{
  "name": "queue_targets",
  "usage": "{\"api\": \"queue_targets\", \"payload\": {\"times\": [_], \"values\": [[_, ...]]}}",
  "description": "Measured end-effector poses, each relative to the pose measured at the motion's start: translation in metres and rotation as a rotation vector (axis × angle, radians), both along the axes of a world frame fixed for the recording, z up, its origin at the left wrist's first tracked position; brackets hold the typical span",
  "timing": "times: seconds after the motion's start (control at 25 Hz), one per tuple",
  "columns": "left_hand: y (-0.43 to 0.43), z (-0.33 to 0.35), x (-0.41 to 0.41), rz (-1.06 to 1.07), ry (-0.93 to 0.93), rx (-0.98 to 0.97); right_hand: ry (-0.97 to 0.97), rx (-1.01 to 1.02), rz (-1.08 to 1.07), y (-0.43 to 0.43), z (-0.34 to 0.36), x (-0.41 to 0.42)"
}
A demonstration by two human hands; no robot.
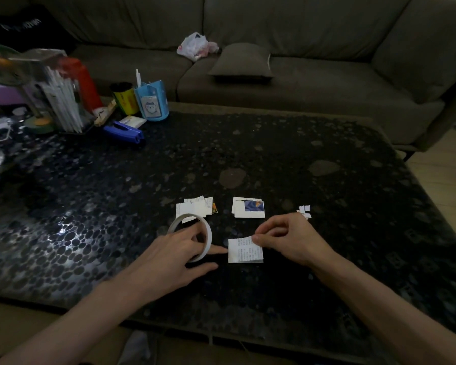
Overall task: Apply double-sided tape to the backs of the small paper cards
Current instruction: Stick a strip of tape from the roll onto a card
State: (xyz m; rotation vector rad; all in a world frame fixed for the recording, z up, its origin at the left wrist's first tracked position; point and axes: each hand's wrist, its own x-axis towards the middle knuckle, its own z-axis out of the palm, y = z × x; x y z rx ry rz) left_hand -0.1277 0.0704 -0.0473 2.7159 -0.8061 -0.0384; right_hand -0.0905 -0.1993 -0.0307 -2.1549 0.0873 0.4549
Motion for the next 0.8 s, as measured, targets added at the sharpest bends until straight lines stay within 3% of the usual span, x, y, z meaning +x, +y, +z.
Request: {"api": "queue_targets", "payload": {"times": [0.8], "values": [[-0.0054,-0.0034,-0.0008,-0.009,0.006,0.026,0.015,-0.05,0.013,0.005,0.0069,-0.0021]]}}
